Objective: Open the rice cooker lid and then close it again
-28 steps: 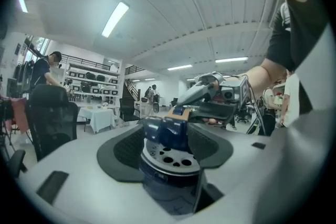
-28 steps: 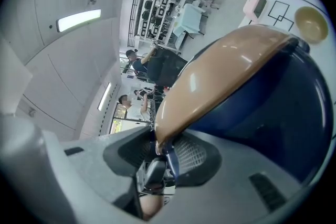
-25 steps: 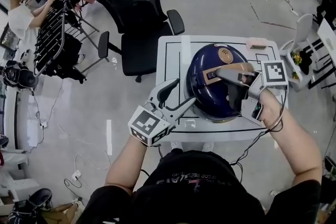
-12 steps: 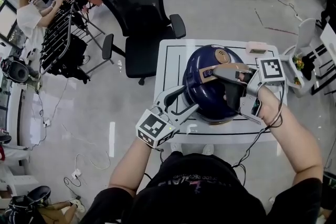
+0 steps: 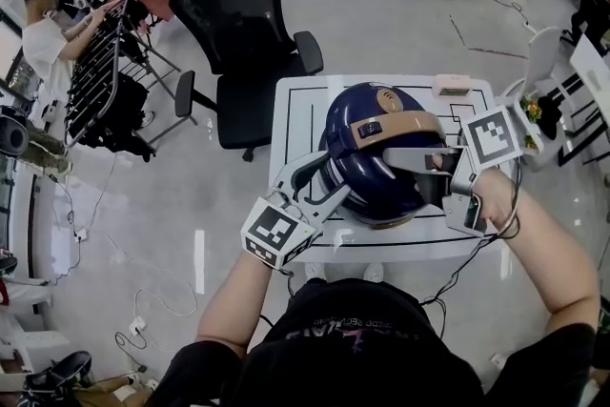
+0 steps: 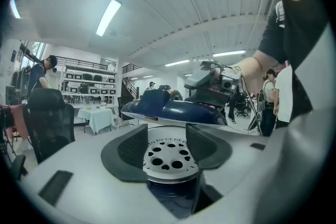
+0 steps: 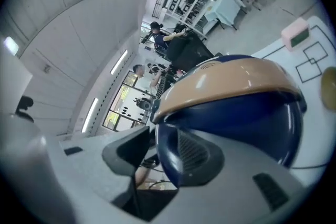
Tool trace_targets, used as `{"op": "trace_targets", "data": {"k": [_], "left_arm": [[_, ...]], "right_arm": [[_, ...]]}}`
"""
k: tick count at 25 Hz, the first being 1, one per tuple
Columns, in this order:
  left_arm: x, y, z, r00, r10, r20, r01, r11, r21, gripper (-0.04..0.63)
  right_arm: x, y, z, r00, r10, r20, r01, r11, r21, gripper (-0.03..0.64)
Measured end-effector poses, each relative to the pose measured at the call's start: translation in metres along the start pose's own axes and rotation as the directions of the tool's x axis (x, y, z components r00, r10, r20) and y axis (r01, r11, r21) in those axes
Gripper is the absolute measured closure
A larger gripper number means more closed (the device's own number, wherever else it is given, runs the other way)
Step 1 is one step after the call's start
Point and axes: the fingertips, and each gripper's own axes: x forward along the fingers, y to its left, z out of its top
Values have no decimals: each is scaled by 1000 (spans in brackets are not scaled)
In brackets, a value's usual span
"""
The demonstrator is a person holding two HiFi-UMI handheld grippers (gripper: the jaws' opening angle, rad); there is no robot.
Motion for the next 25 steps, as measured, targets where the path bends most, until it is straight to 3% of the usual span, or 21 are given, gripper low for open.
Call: {"op": "trace_targets", "data": {"k": [3,5,7,9,10,12,14,17,25], "left_arm": [[2,-1,3,1000,-11,4,11,1000,-4,367],[3,-2,6,1000,-15,6,15,1000,-2,365],[5,-2,12,1000,-13,10,13,1000,9,367],[7,-3,17,1000,-15,12,14,1000,14,367],[9,-4,20,1000,-16,12,16,1000,14,367],[10,-5,24,1000,-18,12,18,1000,14,367],[11,-5,27,1000,-15,11,15,1000,14,367],[15,-7,34,1000,-17,11,17,1000,2,368],[31,-19,57,999,-38,23,38,999,2,371]], "right_arm": [[-3,14,-8,1000,-5,16,7,986,-167,445],[-12,12,-11,993,-110,52,121,933,-339,439],[-23,10,-9,962,-231,143,272,803,-531,431],[-33,17,-7,926,-285,249,378,652,-657,426],[-36,22,-8,913,-290,286,406,596,-693,420],[-40,31,-12,899,-288,329,436,527,-730,396],[-43,37,-17,890,-286,356,456,497,-739,381],[-49,42,-21,872,-279,403,490,483,-726,369],[-65,47,-40,800,-293,523,600,400,-693,357]]}}
